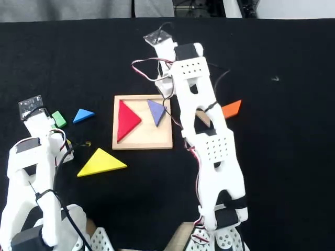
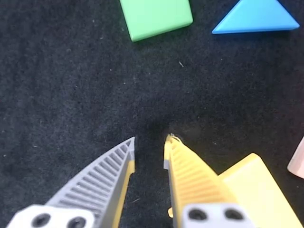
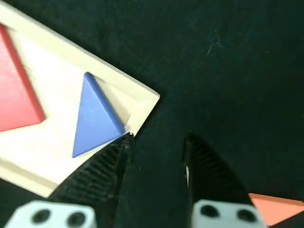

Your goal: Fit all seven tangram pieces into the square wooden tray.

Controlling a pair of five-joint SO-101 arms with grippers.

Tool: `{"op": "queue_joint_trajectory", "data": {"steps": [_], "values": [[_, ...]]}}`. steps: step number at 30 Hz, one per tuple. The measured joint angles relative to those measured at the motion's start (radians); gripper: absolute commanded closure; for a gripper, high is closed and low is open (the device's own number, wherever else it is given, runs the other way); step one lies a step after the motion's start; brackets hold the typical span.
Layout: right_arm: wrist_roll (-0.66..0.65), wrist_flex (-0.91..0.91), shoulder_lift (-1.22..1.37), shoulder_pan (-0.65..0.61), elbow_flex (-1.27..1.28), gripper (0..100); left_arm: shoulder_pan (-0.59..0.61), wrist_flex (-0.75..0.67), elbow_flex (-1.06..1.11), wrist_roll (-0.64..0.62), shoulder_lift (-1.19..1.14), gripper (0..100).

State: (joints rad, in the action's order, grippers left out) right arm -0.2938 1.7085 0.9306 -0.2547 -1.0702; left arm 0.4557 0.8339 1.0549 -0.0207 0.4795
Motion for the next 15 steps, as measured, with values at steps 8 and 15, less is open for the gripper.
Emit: {"op": "queue_joint_trajectory", "data": {"steps": [8, 15], "values": [[-0.003, 0.021, -0.002, -0.140, 0.100, 96.4, 0.000, 0.000, 0.000, 0.000, 0.000, 88], [-0.003, 0.014, 0.000, -0.143, 0.196, 96.4, 0.000, 0.000, 0.000, 0.000, 0.000, 88]]}}
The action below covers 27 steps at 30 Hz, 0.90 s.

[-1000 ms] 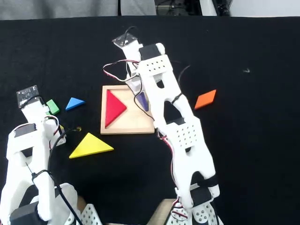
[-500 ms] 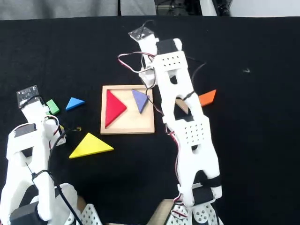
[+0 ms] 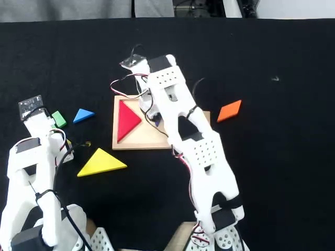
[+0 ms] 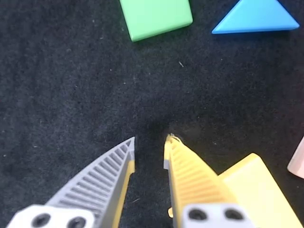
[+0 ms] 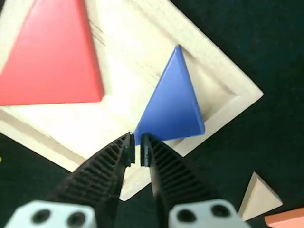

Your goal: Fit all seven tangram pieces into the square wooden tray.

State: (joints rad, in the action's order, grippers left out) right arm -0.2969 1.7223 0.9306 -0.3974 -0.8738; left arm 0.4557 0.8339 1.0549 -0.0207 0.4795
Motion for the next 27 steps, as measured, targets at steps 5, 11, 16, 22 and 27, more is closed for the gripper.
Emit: {"op": "queue_joint_trajectory", "data": {"steps": [5, 11, 16, 22, 27], "values": [[0.000, -0.031, 0.008, 0.041, 0.000, 96.4, 0.000, 0.000, 0.000, 0.000, 0.000, 88], [0.000, -0.051, 0.009, 0.043, 0.000, 96.4, 0.000, 0.000, 0.000, 0.000, 0.000, 88], [0.000, -0.057, 0.009, 0.060, -0.041, 96.8, 0.000, 0.000, 0.000, 0.000, 0.000, 88], [0.000, 0.003, 0.011, 0.044, -0.094, 98.7, 0.000, 0.000, 0.000, 0.000, 0.000, 88], [0.000, -0.003, 0.069, 0.003, -0.094, 98.7, 0.000, 0.000, 0.000, 0.000, 0.000, 88]]}}
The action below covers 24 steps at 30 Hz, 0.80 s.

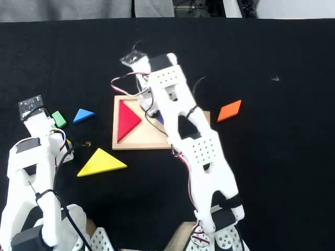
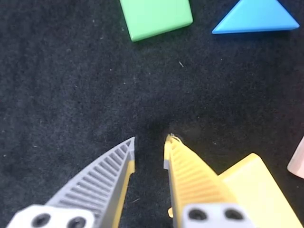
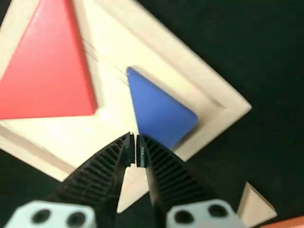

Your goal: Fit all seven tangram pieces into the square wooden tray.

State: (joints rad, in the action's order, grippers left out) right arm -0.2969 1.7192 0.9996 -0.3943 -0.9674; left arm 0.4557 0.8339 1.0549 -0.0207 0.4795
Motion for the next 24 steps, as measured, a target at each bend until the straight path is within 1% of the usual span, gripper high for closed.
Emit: {"op": "queue_joint_trajectory", "data": {"steps": [7, 14, 21, 24], "values": [[0.000, -0.018, 0.051, 0.015, -0.037, 98.7, 0.000, 0.000, 0.000, 0.000, 0.000, 88], [0.069, -0.021, 0.072, 0.052, -0.114, 98.7, 0.000, 0.000, 0.000, 0.000, 0.000, 88], [0.071, -0.031, 0.074, 0.058, -0.124, 98.7, 0.000, 0.000, 0.000, 0.000, 0.000, 88], [0.071, 0.003, 0.077, 0.061, -0.196, 98.8, 0.000, 0.000, 0.000, 0.000, 0.000, 88]]}}
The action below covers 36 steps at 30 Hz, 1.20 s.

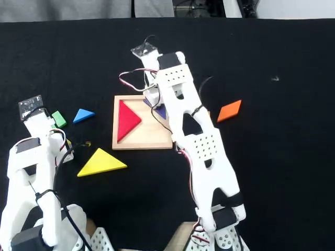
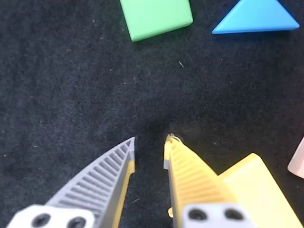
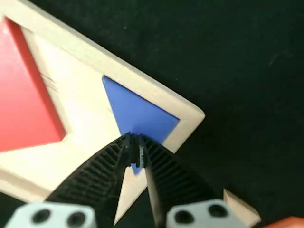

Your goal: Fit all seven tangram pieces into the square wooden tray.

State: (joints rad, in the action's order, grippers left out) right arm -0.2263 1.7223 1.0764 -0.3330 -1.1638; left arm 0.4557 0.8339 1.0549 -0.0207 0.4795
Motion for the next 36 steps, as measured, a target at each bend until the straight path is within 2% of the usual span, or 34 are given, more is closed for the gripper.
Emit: {"op": "queue_joint_trajectory", "data": {"steps": [5, 9, 14, 18, 23, 28, 32, 36], "values": [[-0.032, 0.008, -0.109, 0.066, -0.078, 98.8, 0.000, 0.000, 0.000, 0.000, 0.000, 88], [-0.063, 0.008, -0.293, 0.124, 0.017, 98.8, 0.000, 0.000, 0.000, -0.003, 0.000, 88], [-0.077, 0.009, -0.588, 0.199, 0.325, 98.8, 0.000, 0.000, 0.000, -0.008, 0.000, 88], [-0.176, 0.002, -0.865, 0.307, 0.594, 98.8, 0.000, 0.000, 0.000, -0.008, 0.000, 88], [-0.272, -0.150, -1.106, 0.493, 0.968, 98.7, 0.000, 0.000, 0.000, -0.008, 0.000, 88], [-0.367, -0.351, -1.129, 0.606, 1.290, 98.4, 0.000, -0.066, 0.038, -0.008, 0.000, 88], [-0.371, -0.410, -1.065, 0.614, 1.326, 98.2, 0.000, -0.091, 0.044, -0.008, 0.000, 88], [-0.215, -0.422, -0.939, 0.605, 1.318, 96.1, 0.000, -0.092, 0.044, -0.008, 0.000, 88]]}}
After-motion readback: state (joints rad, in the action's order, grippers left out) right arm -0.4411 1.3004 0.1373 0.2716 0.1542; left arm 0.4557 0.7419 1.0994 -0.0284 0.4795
